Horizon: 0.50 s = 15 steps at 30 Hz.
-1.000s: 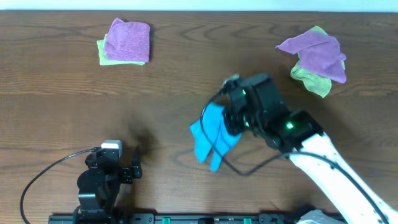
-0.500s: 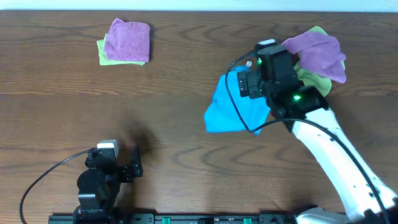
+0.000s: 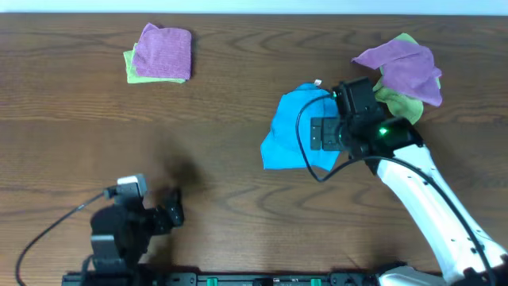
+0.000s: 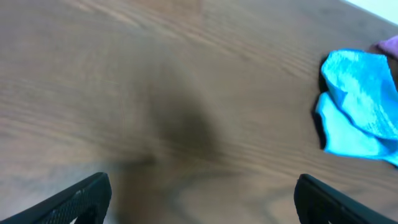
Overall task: Fold the cloth
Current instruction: 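Lift the blue cloth with the right gripper and drop it at table center, then move the left gripper toward the blue cloth's left side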
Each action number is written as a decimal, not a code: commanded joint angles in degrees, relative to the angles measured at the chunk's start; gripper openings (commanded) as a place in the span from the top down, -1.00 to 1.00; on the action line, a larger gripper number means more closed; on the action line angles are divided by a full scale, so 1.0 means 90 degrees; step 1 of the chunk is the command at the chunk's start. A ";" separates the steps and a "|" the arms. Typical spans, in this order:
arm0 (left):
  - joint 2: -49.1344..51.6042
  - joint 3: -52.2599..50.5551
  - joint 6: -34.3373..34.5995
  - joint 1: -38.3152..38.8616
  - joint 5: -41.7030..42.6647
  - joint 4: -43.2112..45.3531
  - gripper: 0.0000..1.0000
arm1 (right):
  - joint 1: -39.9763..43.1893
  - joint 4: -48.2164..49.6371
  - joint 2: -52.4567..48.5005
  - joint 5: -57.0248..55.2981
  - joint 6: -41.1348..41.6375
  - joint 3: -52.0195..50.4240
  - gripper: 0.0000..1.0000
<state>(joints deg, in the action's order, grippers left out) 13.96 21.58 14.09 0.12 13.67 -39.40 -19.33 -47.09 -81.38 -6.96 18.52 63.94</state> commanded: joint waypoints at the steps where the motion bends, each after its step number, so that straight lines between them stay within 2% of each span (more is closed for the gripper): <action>1: 0.1064 0.0882 0.0202 0.0032 0.0090 -0.0257 -0.91 | 0.0172 0.0148 0.0005 0.0682 0.0675 -0.0517 -0.98; 3: 0.1807 0.1428 0.0202 0.0032 0.0143 -0.0386 -0.91 | 0.0202 0.0304 0.0007 0.0719 0.0952 -0.0865 -0.98; 4: 0.2089 0.1647 0.0202 0.0032 0.0187 -0.0415 -0.91 | 0.0202 0.0401 0.0007 0.0724 0.1039 -0.1005 -0.83; 6: 0.2681 0.2125 0.0202 0.0032 0.0427 -0.0466 -0.91 | 0.0199 0.0656 0.0007 0.0780 0.1168 -0.1297 -0.76; 10: 0.3798 0.3019 0.0199 0.0032 0.1511 -0.0481 -0.91 | 0.0204 0.1333 0.0007 0.0872 0.1583 -0.1916 -0.65; 15: 0.4748 0.3602 0.0202 0.0032 0.2565 -0.0423 -0.91 | 0.0362 0.2016 0.0007 0.0869 0.1994 -0.2543 -0.56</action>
<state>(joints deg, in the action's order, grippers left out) 53.69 51.57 15.46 0.12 28.53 -43.24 -17.32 -30.37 -81.36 0.47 32.36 43.29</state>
